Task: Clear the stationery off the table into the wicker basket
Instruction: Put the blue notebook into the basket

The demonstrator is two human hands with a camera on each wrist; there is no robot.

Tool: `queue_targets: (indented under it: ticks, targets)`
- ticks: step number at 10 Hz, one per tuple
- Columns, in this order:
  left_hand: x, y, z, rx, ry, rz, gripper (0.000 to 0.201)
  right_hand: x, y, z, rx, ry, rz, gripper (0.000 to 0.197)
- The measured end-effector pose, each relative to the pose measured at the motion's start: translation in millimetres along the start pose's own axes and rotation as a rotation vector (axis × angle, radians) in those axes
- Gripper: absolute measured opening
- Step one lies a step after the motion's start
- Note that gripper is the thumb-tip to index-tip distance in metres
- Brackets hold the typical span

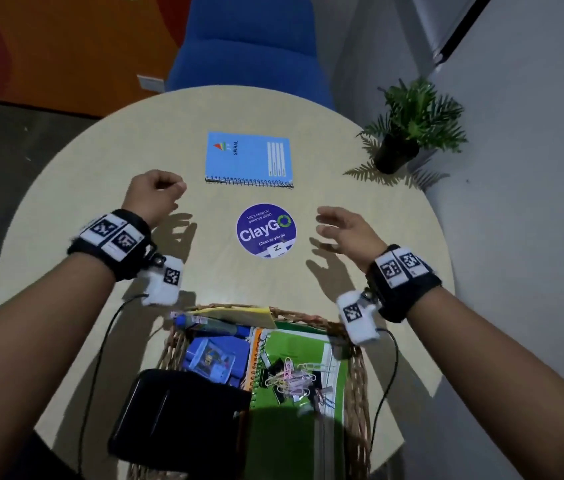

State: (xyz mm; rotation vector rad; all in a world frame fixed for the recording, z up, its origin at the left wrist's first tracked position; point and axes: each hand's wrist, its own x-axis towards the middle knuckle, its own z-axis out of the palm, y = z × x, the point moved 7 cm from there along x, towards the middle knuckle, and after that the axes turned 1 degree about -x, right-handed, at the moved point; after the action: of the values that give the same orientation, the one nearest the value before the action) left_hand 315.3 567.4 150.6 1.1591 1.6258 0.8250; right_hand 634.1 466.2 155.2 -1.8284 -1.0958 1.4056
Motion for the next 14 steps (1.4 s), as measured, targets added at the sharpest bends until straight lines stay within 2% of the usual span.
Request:
queue_targets:
  ticks: [1,2,3,4,5,6,7,8,9,10,11,12,13,14]
  targets:
    - [46,-15,19,-0.155,0.059,-0.216,0.007,61,-7,-7,0.137,0.098,0.207,0.048]
    - [80,-24,42,-0.157,0.047,-0.372,0.033,109,-14,-8,-0.081,0.12,0.222,0.047]
    - [102,-24,60,-0.122,0.023,-0.406,0.042,148,-17,-6,-0.055,0.165,0.231,0.045]
    - [97,-11,75,-0.024,0.018,-0.4,0.036,170,-13,1,0.064,0.229,0.291,0.038]
    - [99,-8,94,-0.054,-0.021,-0.399,0.037,184,-7,7,0.167,0.237,0.292,0.026]
    - [96,-4,103,-0.04,-0.024,-0.413,0.026,189,2,14,0.224,0.22,0.318,0.021]
    - [91,-6,110,-0.012,-0.041,-0.394,0.011,186,5,16,0.115,0.208,0.255,0.023]
    - [83,-6,111,-0.199,-0.129,-0.378,0.019,168,12,17,0.172,0.129,0.236,0.021]
    - [64,15,99,-0.221,-0.238,-0.257,0.037,136,11,2,0.321,0.077,0.236,0.022]
    - [33,51,77,-0.233,-0.368,-0.141,0.035,86,-15,-19,0.38,-0.01,0.105,0.02]
    - [-11,85,63,-0.127,-0.562,-0.049,0.034,13,-34,-37,0.384,-0.028,-0.026,0.009]
    - [-57,107,63,-0.017,-0.718,0.027,0.03,-67,-31,-48,0.36,0.029,-0.122,0.019]
    - [-104,116,76,0.116,-0.828,0.127,0.028,-146,-5,-47,0.318,0.169,-0.125,0.032]
    - [-140,103,96,0.356,-0.891,0.245,0.031,-206,36,-29,0.249,0.241,-0.071,0.022]
